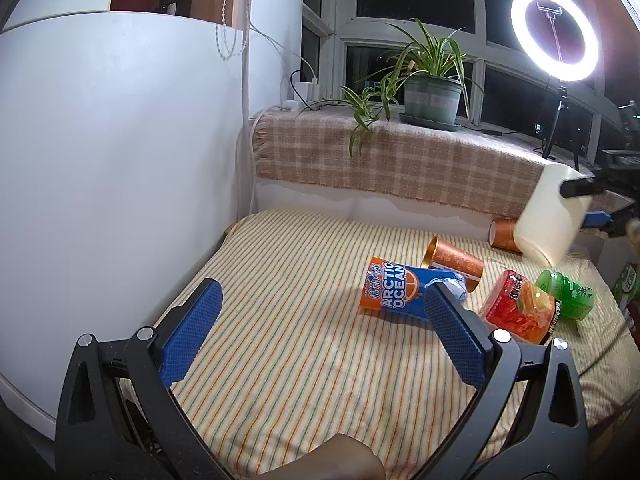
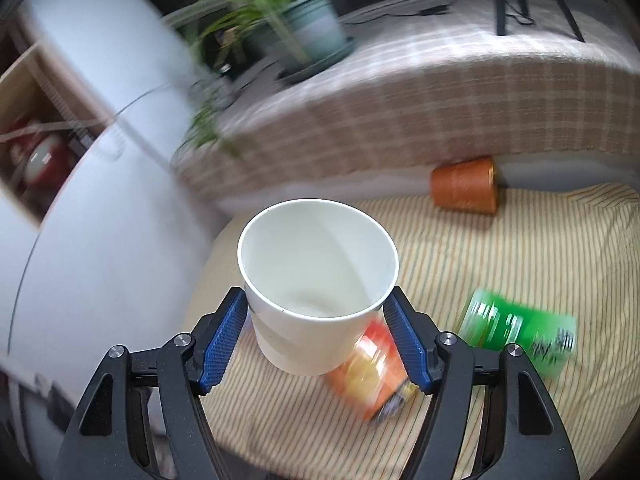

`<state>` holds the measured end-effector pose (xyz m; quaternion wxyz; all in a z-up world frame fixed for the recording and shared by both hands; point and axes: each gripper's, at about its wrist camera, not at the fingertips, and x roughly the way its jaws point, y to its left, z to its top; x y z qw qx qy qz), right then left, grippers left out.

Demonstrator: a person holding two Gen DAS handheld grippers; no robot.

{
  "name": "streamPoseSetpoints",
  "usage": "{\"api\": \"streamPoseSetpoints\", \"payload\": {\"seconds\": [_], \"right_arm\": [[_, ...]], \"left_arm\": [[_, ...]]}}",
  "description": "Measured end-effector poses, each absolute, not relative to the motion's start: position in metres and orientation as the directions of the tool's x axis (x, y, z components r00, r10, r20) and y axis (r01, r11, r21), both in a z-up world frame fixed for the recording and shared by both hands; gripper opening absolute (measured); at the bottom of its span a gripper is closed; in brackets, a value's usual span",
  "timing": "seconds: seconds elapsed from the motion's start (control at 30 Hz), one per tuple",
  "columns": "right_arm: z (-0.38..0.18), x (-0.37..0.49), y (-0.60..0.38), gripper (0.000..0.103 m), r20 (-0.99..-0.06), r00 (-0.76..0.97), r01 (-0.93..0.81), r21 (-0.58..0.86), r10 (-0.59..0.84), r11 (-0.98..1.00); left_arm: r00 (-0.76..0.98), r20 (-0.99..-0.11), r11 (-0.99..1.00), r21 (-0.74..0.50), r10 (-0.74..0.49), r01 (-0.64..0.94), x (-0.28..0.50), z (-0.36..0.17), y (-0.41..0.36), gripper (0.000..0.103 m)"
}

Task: Flip cup upright
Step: 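Lift the white cup with the right gripper and rotate it open end up, then lower the white cup onto the bed and open the right gripper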

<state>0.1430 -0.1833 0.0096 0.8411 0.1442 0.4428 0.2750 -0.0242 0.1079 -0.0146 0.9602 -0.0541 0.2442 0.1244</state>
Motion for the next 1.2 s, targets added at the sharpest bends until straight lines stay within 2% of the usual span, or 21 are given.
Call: {"api": "streamPoseSetpoints", "payload": {"seconds": [0.23,0.57,0.93,1.2], "right_arm": [[-0.011,0.089,-0.168,0.070,-0.702,0.301,-0.427,0.505,0.645,0.750],[-0.080,0.077,-0.145,0.070,-0.777,0.083,-0.389,0.551,0.624,0.738],[-0.118,0.112,-0.105,0.070,-0.772,-0.002,-0.325,0.601,0.636,0.730],[-0.126,0.130,-0.091,0.071,-0.759,-0.002,-0.324,0.616,0.651,0.718]], "left_arm": [[0.856,-0.478,0.969,-0.034,0.198,-0.244,-0.031,-0.012,0.100,0.102],[0.852,-0.505,0.981,-0.049,0.138,-0.188,-0.034,-0.014,0.094,0.102],[0.823,-0.562,0.982,-0.101,0.078,-0.162,-0.024,-0.022,0.103,0.102],[0.758,-0.646,0.972,-0.224,-0.091,-0.074,-0.008,-0.039,0.105,0.102]]}}
